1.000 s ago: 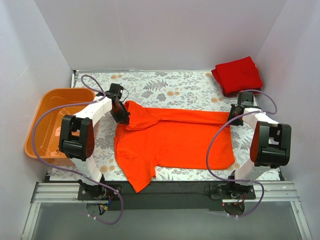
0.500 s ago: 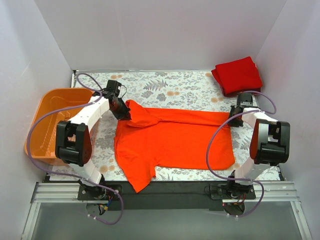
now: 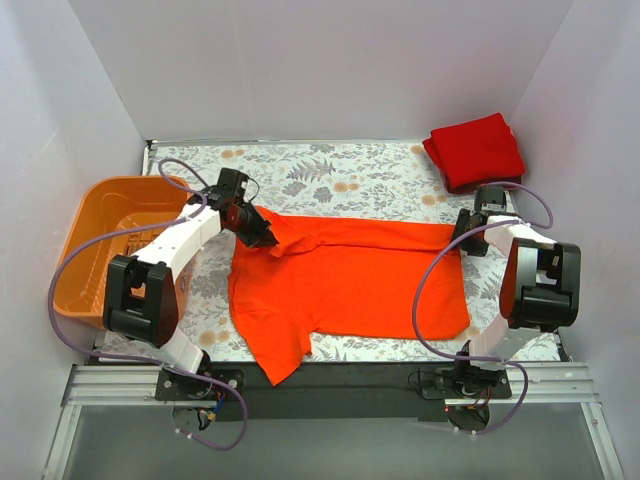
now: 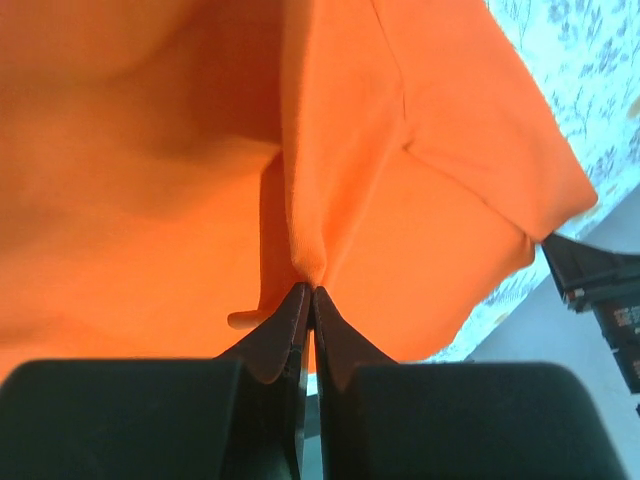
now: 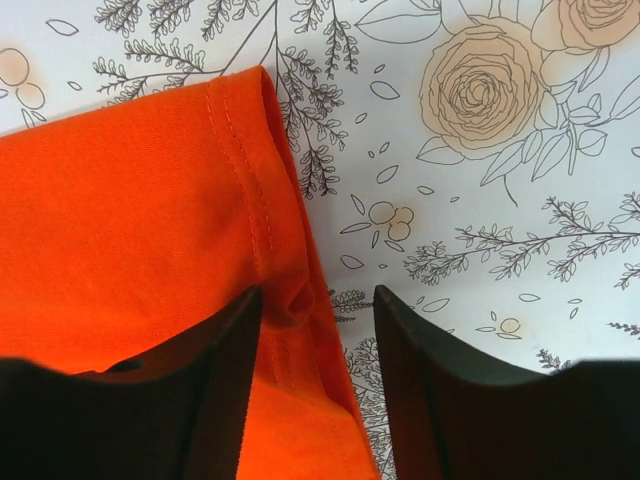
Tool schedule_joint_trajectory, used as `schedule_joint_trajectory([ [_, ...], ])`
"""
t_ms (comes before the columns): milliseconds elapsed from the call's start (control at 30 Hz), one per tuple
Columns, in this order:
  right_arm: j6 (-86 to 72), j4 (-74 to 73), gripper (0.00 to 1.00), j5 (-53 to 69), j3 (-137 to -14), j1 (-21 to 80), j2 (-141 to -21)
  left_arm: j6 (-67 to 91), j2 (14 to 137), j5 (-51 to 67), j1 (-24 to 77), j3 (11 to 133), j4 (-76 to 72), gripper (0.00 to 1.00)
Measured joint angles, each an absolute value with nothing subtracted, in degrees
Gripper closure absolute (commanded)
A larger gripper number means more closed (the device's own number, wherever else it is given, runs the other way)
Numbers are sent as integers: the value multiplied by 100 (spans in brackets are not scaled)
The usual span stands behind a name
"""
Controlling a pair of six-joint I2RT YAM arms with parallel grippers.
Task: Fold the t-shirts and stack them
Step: Fold the tshirt
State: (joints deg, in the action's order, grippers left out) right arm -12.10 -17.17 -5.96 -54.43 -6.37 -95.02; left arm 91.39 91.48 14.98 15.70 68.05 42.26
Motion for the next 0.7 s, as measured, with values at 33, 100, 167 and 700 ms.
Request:
schedule_joint_trajectory([
  [33, -1208, -1719, 42, -593, -5443, -637, -9489, 9198, 9142, 1538, 1634, 6768, 4193, 99],
  [100, -1212, -1728, 40, -587, -5443, -637, -9432, 9299, 9126, 1594, 1741, 6672, 4106, 99],
  [167, -1216, -1734, 39, -580, -5443, -635, -9332, 9415, 9115, 1632, 1857, 6591, 4042, 99],
  [700, -1157, -987, 53, 910, -5502, 1669, -8576, 9596, 8949, 893, 1903, 6136, 3903, 98],
])
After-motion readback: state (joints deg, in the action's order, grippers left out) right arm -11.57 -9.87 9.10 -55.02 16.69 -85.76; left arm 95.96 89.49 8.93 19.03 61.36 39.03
